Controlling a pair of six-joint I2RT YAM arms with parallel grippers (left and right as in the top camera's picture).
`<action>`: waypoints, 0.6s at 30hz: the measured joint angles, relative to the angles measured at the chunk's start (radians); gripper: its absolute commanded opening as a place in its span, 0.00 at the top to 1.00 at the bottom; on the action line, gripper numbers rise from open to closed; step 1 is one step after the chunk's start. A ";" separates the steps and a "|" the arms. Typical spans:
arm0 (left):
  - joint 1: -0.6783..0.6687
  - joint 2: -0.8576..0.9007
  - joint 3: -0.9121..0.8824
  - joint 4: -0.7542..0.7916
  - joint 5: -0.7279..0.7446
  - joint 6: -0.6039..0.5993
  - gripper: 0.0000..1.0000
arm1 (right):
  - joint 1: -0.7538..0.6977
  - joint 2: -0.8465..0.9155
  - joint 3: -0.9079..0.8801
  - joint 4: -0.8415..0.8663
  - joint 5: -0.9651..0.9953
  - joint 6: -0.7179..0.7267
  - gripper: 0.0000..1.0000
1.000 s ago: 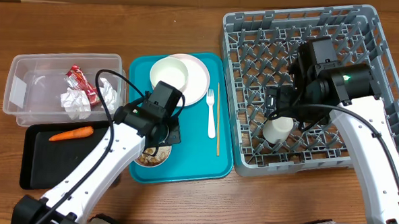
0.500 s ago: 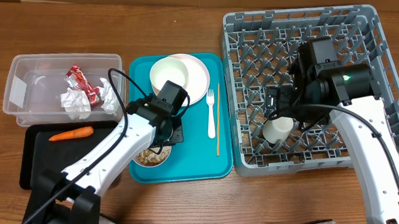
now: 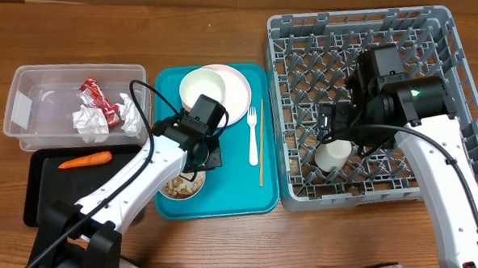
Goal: Sort waste into correct bins and load items into the dishwasher
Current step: 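Lower the left gripper onto the pink bowl rim and grasp it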
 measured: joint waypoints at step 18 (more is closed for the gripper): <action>0.000 0.060 0.000 0.006 0.006 0.000 0.76 | 0.000 0.000 0.000 0.000 0.000 0.000 0.00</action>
